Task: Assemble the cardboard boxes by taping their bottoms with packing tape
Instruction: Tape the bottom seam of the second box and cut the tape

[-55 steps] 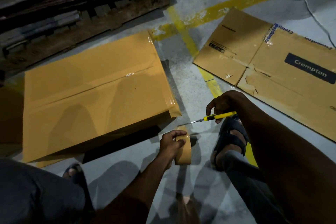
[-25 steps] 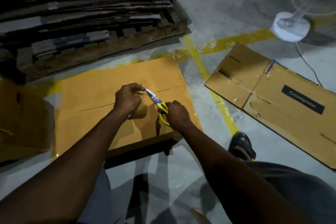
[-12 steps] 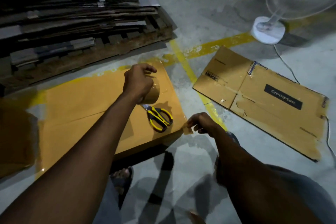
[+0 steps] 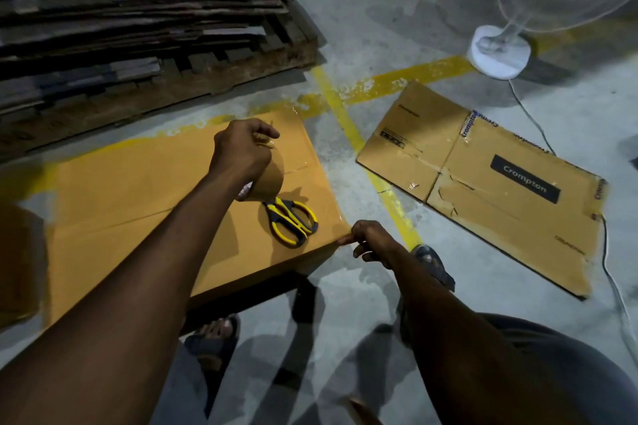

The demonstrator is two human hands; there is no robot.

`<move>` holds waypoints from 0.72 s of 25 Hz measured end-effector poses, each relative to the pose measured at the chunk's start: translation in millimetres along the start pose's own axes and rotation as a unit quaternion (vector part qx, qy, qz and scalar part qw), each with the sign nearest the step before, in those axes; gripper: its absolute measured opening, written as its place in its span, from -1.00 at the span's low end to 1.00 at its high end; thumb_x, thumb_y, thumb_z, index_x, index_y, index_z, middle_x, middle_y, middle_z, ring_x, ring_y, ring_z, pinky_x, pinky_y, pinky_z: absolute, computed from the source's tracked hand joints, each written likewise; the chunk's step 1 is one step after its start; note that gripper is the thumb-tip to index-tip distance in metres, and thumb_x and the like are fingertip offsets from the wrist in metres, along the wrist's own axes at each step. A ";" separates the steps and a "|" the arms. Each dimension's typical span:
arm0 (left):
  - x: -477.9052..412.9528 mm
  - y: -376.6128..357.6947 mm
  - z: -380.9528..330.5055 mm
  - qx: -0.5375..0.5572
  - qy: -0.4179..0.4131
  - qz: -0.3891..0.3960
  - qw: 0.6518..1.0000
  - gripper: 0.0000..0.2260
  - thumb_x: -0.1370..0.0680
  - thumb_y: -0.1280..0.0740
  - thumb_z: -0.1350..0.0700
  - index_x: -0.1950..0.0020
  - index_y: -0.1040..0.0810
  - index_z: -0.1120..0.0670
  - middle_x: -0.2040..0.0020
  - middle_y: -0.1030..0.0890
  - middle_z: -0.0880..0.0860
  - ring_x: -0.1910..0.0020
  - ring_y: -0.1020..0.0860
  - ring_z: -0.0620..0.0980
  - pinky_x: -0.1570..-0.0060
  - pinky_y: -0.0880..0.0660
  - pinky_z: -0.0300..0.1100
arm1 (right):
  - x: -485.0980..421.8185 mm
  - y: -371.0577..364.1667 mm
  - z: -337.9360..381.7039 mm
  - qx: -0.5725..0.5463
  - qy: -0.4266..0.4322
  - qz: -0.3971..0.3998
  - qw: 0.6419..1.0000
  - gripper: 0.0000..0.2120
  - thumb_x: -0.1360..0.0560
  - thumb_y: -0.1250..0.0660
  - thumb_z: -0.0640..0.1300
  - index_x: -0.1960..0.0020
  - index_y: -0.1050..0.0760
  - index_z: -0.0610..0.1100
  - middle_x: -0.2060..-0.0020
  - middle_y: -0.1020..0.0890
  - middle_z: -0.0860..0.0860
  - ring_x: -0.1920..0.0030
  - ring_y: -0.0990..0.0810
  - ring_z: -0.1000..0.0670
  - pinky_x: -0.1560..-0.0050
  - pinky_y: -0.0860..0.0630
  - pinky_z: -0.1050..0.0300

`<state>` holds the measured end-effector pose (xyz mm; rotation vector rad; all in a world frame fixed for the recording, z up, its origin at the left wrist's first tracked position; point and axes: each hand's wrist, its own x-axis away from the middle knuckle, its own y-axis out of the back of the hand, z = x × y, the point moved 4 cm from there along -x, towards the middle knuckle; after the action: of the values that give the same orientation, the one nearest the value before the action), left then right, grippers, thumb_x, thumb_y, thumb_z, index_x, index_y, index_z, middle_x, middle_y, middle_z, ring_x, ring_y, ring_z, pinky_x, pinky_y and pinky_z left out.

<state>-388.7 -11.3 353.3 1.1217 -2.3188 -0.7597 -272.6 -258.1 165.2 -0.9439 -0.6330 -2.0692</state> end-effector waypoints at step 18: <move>-4.1 2.3 3.8 0.007 0.004 0.009 1.000 -0.61 -0.43 -0.28 0.39 -0.12 -0.63 0.00 -0.27 -0.55 0.08 -0.30 -0.43 0.11 0.03 -0.34 -0.23 | -2.8 -2.0 9.0 0.254 0.229 -0.376 0.861 -0.86 -0.46 -0.27 -0.15 0.09 -0.61 -0.06 0.15 -0.67 0.01 0.07 -0.57 -0.12 0.09 -0.51 0.00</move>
<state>-389.9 -5.7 351.4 1.1063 -2.3268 -0.7321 -269.3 -249.6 168.2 0.1622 -1.3347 -2.4474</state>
